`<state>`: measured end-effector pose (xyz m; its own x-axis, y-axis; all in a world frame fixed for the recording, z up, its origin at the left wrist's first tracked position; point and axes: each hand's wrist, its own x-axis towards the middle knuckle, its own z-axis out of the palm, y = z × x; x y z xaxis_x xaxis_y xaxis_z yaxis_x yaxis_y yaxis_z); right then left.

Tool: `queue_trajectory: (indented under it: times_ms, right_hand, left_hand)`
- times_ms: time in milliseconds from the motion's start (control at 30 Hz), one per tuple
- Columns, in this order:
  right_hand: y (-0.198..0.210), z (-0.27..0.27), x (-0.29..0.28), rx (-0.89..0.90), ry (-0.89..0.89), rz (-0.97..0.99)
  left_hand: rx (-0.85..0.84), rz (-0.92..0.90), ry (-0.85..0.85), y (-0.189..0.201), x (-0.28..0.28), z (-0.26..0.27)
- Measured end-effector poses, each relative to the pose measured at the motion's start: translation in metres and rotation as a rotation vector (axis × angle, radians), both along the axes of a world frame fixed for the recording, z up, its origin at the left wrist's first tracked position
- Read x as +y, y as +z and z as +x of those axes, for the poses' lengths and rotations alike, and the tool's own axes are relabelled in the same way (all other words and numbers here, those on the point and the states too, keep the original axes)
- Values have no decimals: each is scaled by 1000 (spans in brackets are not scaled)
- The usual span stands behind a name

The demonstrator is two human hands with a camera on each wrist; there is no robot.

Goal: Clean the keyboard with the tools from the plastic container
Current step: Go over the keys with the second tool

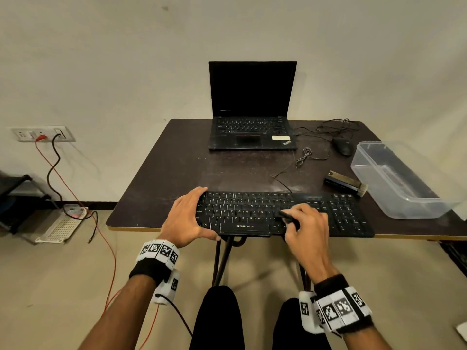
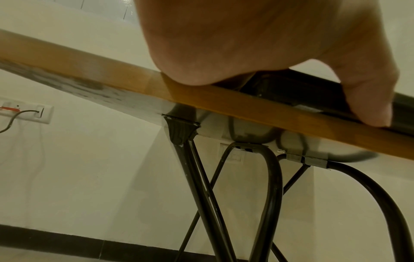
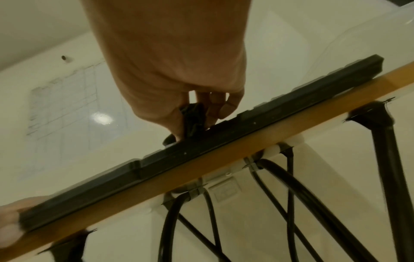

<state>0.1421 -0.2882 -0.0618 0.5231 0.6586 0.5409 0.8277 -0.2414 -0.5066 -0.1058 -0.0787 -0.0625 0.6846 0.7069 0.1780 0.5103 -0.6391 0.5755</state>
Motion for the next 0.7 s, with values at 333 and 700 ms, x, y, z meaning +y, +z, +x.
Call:
queue_trajectory:
  times_ms: [333,700]
  right_hand:
    - [-4,-7,3,5,86,-32]
    - [3,0,-11,109,109,-70]
  left_hand:
    - [-14,-35,-13,2,0,1]
    - [275,235,-200,34,-30,58]
